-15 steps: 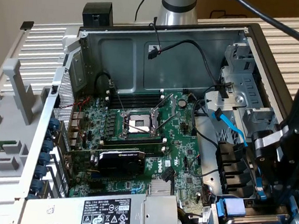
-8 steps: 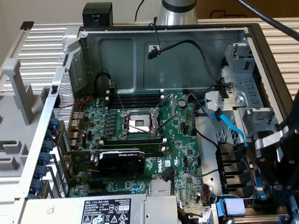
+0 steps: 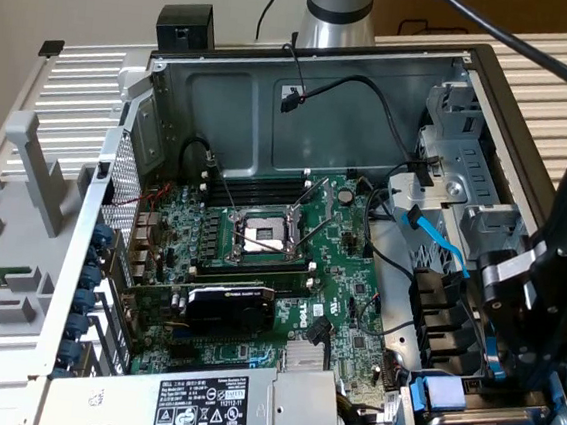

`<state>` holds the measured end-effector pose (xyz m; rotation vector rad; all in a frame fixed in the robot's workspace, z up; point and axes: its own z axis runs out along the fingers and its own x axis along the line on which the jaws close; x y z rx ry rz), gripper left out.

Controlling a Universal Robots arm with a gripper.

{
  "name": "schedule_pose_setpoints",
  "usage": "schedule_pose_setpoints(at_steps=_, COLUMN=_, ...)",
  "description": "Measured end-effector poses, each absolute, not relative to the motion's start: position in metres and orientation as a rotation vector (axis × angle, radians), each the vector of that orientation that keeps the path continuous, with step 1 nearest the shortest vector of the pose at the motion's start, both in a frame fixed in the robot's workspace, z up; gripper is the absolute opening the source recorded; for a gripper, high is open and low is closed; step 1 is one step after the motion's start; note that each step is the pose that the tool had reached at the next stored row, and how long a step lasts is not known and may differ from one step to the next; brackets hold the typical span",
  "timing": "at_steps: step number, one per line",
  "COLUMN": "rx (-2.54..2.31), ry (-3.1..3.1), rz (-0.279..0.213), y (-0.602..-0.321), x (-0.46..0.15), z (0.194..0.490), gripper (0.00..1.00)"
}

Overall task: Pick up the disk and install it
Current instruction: 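Insert the second disk wire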

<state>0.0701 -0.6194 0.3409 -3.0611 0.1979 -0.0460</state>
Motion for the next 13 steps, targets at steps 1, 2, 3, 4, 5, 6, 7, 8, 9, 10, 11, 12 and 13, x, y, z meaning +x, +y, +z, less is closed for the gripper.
schedule_pose_setpoints(at_steps=1, rx=-3.061, ry=0.198, rz=-0.046, y=-0.6194, x=0.0701, z=0.3408, gripper=0.11)
schedule_pose_setpoints(at_steps=2, rx=-3.061, ry=0.198, rz=-0.046, y=-0.6194, x=0.0701, z=0.3406, gripper=0.11)
schedule_pose_setpoints(at_steps=3, rx=-3.061, ry=0.198, rz=-0.046, y=-0.6195, x=0.0701, z=0.3406, gripper=0.11)
schedule_pose_setpoints(at_steps=4, rx=-3.061, ry=0.198, rz=-0.046, y=-0.6194, x=0.0701, z=0.3406, gripper=0.11)
schedule_pose_setpoints(at_steps=5, rx=-3.061, ry=0.198, rz=-0.046, y=-0.6194, x=0.0701, z=0.3405, gripper=0.11)
schedule_pose_setpoints(at_steps=6, rx=-3.061, ry=0.198, rz=-0.046, y=-0.6194, x=0.0701, z=0.3404, gripper=0.11)
schedule_pose_setpoints(at_steps=7, rx=-3.061, ry=0.198, rz=-0.046, y=-0.6194, x=0.0701, z=0.3405, gripper=0.11)
schedule_pose_setpoints(at_steps=8, rx=-3.061, ry=0.198, rz=-0.046, y=-0.6194, x=0.0701, z=0.3404, gripper=0.11)
schedule_pose_setpoints(at_steps=9, rx=-3.061, ry=0.198, rz=-0.046, y=-0.6194, x=0.0701, z=0.3405, gripper=0.11)
schedule_pose_setpoints(at_steps=10, rx=-3.061, ry=0.198, rz=-0.046, y=-0.6194, x=0.0701, z=0.3405, gripper=0.11)
schedule_pose_setpoints(at_steps=11, rx=-3.061, ry=0.198, rz=-0.045, y=-0.6195, x=0.07, z=0.3413, gripper=0.11)
schedule_pose_setpoints(at_steps=12, rx=-3.061, ry=0.198, rz=-0.045, y=-0.6194, x=0.07, z=0.3426, gripper=0.11)
schedule_pose_setpoints(at_steps=13, rx=-3.061, ry=0.198, rz=-0.045, y=-0.6195, x=0.07, z=0.3441, gripper=0.11)
